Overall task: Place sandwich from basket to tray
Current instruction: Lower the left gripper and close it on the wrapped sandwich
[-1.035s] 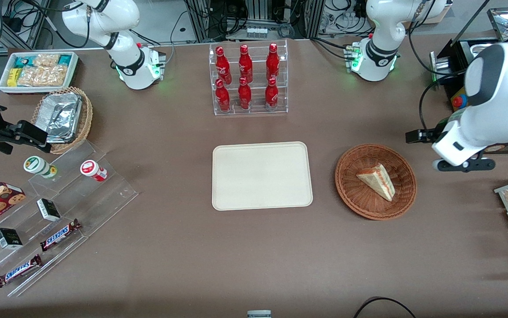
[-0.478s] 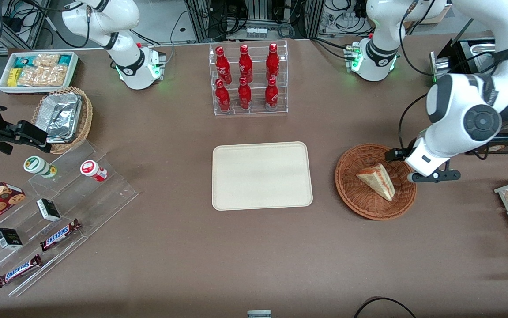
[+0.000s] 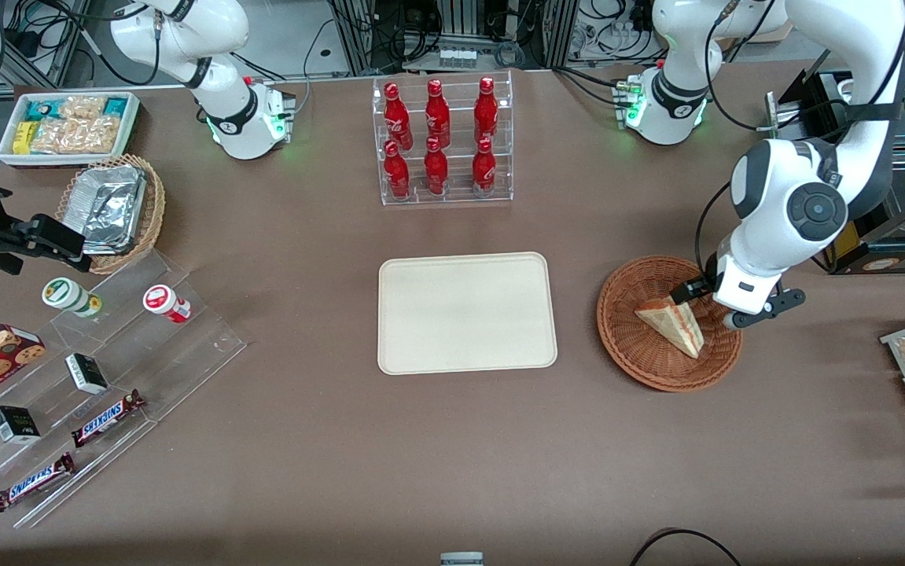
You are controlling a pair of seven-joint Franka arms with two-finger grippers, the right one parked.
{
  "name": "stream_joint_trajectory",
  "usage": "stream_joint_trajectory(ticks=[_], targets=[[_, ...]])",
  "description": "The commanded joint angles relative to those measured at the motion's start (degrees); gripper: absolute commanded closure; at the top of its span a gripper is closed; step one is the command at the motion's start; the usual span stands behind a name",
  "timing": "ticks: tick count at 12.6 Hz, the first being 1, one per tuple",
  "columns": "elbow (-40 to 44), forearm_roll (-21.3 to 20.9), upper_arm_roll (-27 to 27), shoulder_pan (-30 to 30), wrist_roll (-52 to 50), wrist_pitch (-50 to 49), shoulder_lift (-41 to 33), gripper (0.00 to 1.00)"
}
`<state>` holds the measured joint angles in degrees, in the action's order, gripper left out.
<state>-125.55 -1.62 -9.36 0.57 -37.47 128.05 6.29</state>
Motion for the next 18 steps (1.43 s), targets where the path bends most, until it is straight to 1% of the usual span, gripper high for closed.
stream_joint_trajectory(ticks=[1,4,5,8,12,16,18], targets=[[-1.8,-0.8,-0.3,0.0,-13.2,3.8,-1.3,0.00],[-2.4,-0.8,-1.2,0.0,-28.0,7.3,0.3,0.00],[-2.4,-0.8,-1.4,0.0,-31.4,8.3,0.8,0.00],[-2.4,-0.8,-2.1,0.0,-37.2,8.7,2.0,0.00],[-2.2,-1.4,-2.1,0.0,-37.4,9.3,3.4,0.00],[-2.2,-1.3,-2.1,0.0,-37.5,14.2,7.8,0.00],[-2.2,-1.3,-2.1,0.0,-37.5,14.4,8.6,0.00]])
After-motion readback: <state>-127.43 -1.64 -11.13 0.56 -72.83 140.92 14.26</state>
